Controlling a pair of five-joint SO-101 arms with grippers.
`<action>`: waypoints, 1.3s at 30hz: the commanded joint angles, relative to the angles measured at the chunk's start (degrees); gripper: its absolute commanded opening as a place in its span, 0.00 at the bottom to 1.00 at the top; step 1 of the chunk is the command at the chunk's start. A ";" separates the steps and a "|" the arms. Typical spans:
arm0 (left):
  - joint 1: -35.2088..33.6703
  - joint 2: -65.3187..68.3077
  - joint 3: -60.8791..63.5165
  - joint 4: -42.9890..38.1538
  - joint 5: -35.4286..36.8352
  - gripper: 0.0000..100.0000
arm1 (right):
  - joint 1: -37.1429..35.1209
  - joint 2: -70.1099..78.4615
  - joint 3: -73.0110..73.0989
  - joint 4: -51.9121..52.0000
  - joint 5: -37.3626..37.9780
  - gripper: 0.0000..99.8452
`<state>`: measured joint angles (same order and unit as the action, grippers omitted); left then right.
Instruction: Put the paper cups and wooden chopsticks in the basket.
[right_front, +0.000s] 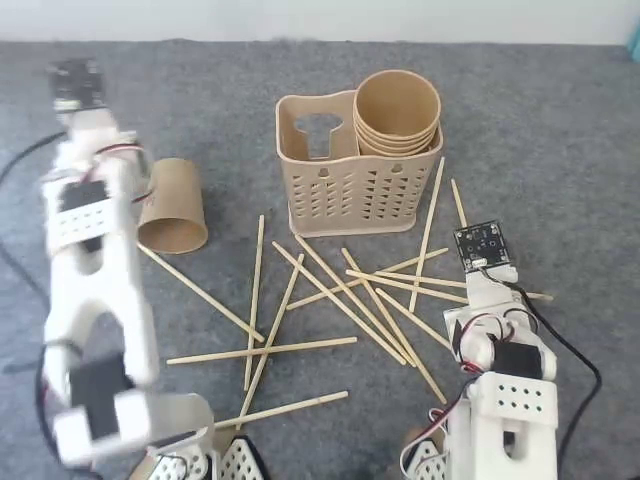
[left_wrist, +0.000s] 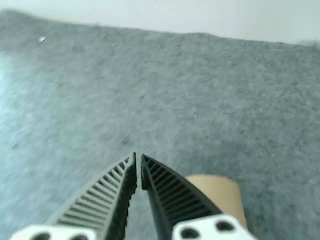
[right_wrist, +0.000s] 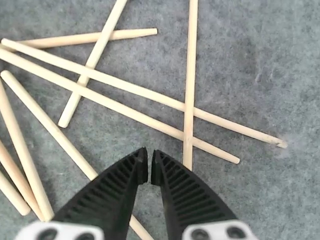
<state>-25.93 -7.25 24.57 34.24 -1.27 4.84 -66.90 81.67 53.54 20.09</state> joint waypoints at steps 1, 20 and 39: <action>-0.70 -13.19 2.77 8.79 -0.44 0.01 | 0.40 -0.13 -0.35 -1.10 0.97 0.03; -0.26 -44.92 44.79 9.93 -6.86 0.01 | 0.40 0.04 -0.35 -1.10 0.62 0.03; 7.12 -9.14 39.60 -35.43 6.24 0.01 | 0.57 -0.13 -0.35 -0.66 0.79 0.03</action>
<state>-19.43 -21.76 70.64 3.21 4.09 4.84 -66.90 81.67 53.54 20.44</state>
